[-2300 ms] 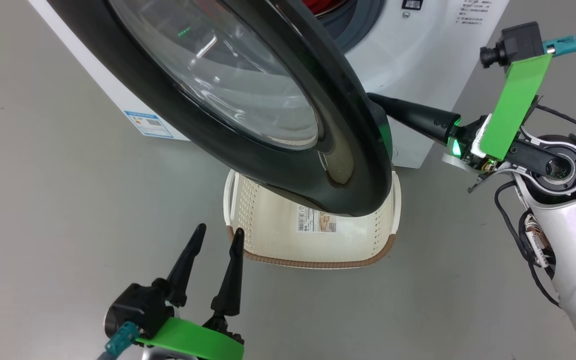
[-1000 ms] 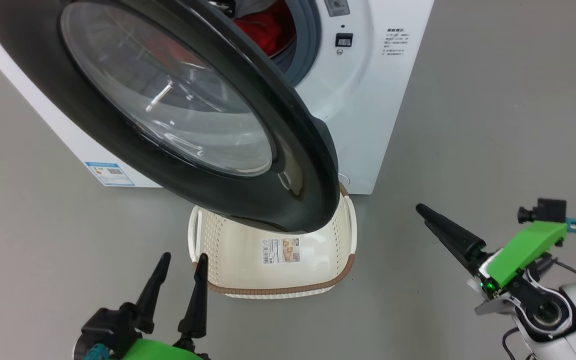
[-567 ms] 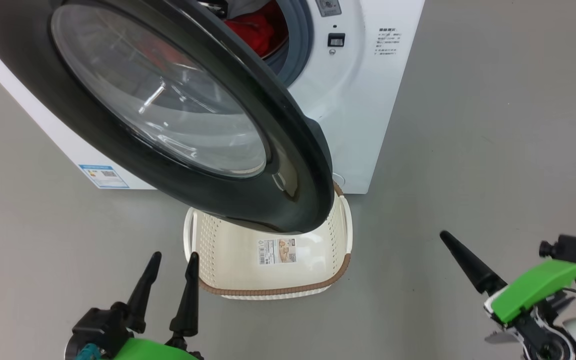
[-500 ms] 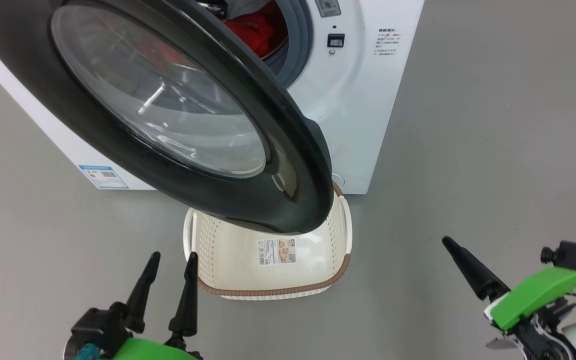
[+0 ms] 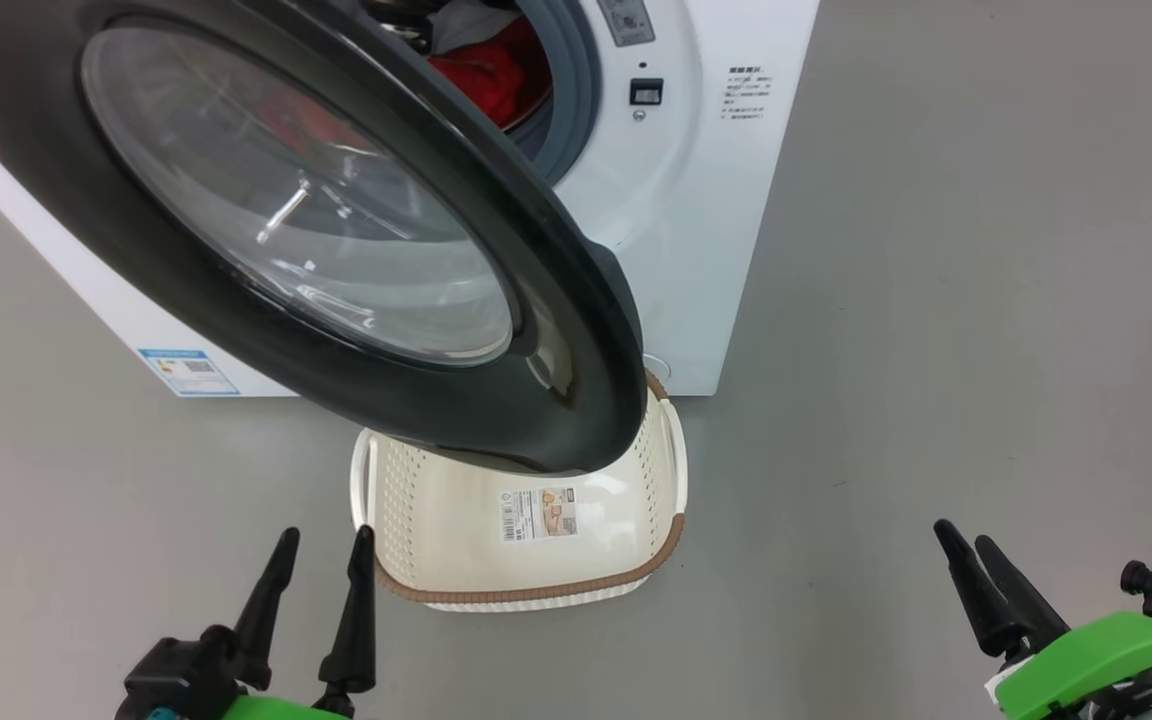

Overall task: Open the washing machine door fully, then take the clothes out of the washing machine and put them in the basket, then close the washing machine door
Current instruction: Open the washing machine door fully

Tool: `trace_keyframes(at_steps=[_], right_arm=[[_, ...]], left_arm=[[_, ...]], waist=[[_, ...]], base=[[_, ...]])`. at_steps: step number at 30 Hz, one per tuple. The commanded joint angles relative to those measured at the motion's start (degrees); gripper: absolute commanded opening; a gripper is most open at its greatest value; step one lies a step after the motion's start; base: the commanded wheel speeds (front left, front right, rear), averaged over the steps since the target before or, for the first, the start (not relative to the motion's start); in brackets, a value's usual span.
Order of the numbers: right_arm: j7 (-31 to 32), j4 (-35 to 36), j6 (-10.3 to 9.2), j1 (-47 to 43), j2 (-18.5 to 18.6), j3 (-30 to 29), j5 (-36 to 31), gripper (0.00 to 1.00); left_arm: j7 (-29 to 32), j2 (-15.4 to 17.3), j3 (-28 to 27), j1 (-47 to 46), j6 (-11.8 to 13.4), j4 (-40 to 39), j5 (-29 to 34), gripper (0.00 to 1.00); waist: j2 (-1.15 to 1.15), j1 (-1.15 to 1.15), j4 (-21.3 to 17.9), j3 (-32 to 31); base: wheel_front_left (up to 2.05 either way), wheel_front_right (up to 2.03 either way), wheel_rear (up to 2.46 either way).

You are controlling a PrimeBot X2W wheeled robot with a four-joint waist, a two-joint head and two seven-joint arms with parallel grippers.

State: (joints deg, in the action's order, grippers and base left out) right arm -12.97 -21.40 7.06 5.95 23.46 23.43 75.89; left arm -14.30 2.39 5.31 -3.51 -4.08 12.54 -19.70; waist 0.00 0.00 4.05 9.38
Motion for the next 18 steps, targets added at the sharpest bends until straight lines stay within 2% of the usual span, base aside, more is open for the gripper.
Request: trace_keyframes(at_steps=[1, 5, 18], right_arm=[[-1.1, 0.6, 0.43, -0.3, 1.8, 1.4, -1.6, 1.0], [-1.9, -1.1, 0.43, 0.0, 2.1, 1.2, -6.5, 1.0], [-2.0, 2.8, 0.43, -3.8, -6.2, -16.4, -37.2, 1.0]], left_arm=[[-0.7, 0.5, -2.2, -0.3, -0.4, -1.2, 0.4, 1.0], [-0.7, 0.5, -2.7, -0.2, -0.4, -1.2, 0.5, 1.0], [-0.7, 0.5, -3.5, -0.5, -0.4, -1.4, 1.0, 1.0]], waist=[[0.0, 0.0, -0.3, -0.1], [0.0, 0.0, -0.9, -0.1], [0.0, 0.0, -1.1, 0.1]], base=[[0.0, 0.0, 0.0], [0.0, 0.0, 0.0], [0.0, 0.0, 0.0]])
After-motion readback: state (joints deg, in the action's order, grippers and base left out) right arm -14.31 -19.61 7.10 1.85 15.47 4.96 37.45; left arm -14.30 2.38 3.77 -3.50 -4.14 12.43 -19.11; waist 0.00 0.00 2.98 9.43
